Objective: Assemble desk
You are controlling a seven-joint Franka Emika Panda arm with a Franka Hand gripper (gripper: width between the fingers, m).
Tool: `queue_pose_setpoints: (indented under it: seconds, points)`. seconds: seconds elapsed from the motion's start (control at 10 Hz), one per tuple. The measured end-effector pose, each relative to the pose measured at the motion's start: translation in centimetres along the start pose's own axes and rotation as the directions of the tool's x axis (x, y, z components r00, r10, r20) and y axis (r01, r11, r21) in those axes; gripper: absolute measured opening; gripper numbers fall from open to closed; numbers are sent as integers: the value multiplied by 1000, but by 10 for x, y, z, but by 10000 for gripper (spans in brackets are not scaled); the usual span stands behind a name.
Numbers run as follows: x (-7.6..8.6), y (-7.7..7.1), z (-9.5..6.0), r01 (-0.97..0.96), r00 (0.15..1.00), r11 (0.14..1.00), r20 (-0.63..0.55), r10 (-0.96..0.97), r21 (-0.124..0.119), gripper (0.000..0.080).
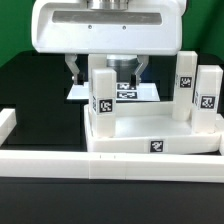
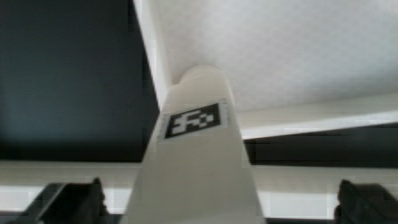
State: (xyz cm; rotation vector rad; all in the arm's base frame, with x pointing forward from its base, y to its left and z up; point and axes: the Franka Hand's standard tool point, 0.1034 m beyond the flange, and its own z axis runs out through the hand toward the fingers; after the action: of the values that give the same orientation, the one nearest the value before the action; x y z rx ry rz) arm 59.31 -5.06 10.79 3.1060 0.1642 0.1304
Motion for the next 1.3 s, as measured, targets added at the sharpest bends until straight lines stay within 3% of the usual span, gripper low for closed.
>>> queue_pose_setpoints:
  seconds: [0.3, 0.5, 0.8, 1.3]
  points:
    - [-1, 3, 0, 124, 992, 992, 2, -124, -3, 607]
    - [0, 2, 0, 119, 993, 993, 2, -119, -3, 289]
    - [-1, 3, 0, 93, 996, 996, 2, -93, -3, 289]
    - [-1, 3, 0, -242, 970, 970, 1, 242, -2, 290]
